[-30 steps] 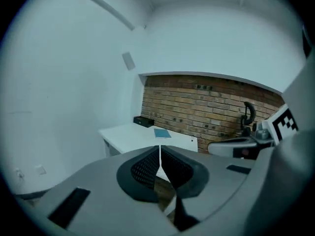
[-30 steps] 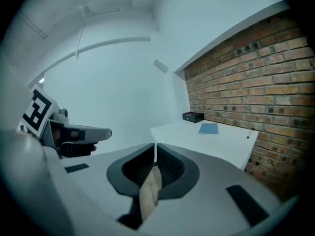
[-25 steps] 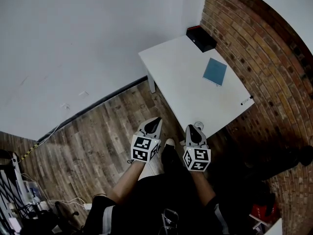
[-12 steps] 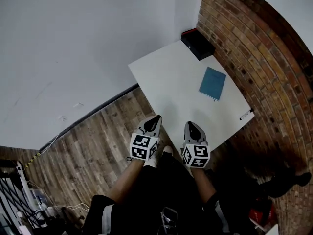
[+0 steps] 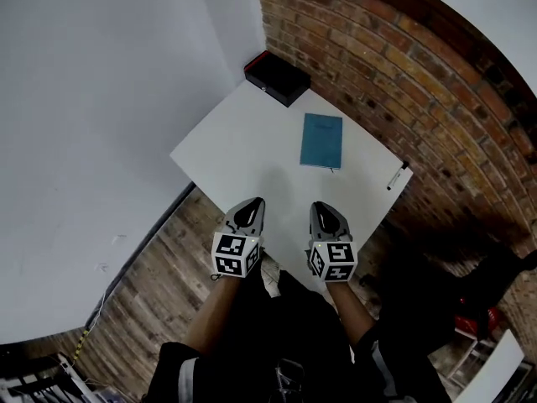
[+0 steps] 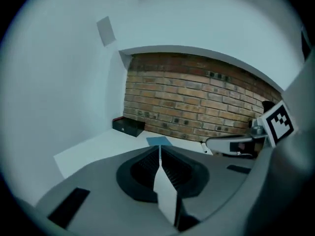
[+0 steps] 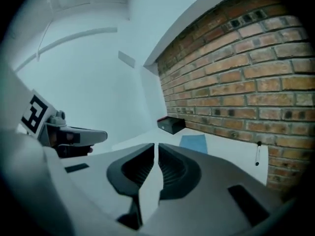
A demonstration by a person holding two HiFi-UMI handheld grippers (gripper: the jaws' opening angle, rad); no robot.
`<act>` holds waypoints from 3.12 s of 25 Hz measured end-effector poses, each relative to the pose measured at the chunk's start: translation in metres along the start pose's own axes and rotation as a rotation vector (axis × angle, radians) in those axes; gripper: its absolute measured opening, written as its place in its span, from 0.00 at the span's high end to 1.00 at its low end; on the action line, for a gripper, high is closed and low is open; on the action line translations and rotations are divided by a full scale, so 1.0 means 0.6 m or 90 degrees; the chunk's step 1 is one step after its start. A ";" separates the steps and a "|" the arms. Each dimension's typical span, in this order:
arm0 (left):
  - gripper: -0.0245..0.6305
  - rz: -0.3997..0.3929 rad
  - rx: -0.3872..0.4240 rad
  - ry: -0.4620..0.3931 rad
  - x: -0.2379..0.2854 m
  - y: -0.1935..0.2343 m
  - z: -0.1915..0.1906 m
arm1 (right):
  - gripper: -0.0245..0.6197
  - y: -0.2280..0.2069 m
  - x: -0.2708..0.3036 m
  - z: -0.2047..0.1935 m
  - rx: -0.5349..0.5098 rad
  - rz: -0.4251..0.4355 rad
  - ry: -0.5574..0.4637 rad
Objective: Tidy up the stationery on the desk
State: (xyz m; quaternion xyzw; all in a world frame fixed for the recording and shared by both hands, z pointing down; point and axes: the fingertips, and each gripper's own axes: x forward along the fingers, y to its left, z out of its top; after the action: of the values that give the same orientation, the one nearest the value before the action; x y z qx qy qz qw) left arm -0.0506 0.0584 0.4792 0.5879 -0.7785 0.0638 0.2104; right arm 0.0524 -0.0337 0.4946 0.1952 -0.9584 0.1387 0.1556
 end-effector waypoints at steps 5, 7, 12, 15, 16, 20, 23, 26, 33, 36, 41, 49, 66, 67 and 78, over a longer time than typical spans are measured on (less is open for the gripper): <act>0.93 -0.086 0.027 0.019 0.099 -0.006 0.018 | 0.92 -0.064 0.026 0.010 0.016 -0.081 0.000; 0.92 -0.121 0.037 0.031 0.135 -0.004 0.022 | 0.92 -0.085 0.039 0.012 0.026 -0.115 0.000; 0.92 -0.194 0.066 0.054 0.225 0.014 0.039 | 0.92 -0.123 0.078 0.020 0.060 -0.191 0.000; 0.91 -0.232 0.084 0.073 0.272 0.029 0.048 | 0.92 -0.138 0.106 0.027 0.072 -0.226 0.007; 0.89 -0.243 0.090 0.079 0.288 0.033 0.050 | 0.92 -0.144 0.116 0.030 0.077 -0.234 0.008; 0.82 -0.274 0.114 0.098 0.347 0.045 0.052 | 0.92 -0.172 0.155 0.040 0.087 -0.257 0.010; 0.80 -0.294 0.119 0.117 0.387 0.051 0.045 | 0.90 -0.194 0.183 0.044 0.087 -0.270 0.012; 0.78 -0.305 0.117 0.134 0.421 0.060 0.037 | 0.87 -0.213 0.211 0.040 0.084 -0.277 0.024; 0.73 -0.314 0.104 0.160 0.483 0.068 0.019 | 0.84 -0.251 0.251 0.029 0.081 -0.289 0.048; 0.70 -0.316 0.096 0.173 0.506 0.066 0.007 | 0.82 -0.267 0.262 0.030 0.075 -0.287 0.050; 0.69 -0.308 0.092 0.195 0.535 0.060 -0.016 | 0.80 -0.285 0.283 0.030 0.052 -0.257 0.041; 0.68 -0.278 0.036 0.237 0.571 0.063 -0.053 | 0.79 -0.322 0.333 -0.014 0.051 -0.230 0.083; 0.68 -0.208 -0.030 0.326 0.616 0.064 -0.119 | 0.78 -0.398 0.401 -0.093 0.075 -0.222 0.172; 0.68 -0.206 -0.033 0.329 0.617 0.062 -0.121 | 0.77 -0.399 0.402 -0.099 0.085 -0.216 0.179; 0.69 -0.184 -0.060 0.334 0.621 0.054 -0.125 | 0.75 -0.402 0.407 -0.133 0.162 -0.192 0.214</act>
State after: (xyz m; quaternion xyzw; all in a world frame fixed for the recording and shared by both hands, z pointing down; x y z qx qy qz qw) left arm -0.1444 -0.2368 0.7019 0.6458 -0.6076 0.1464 0.4386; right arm -0.0409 -0.3022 0.7031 0.3282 -0.8540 0.2639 0.3055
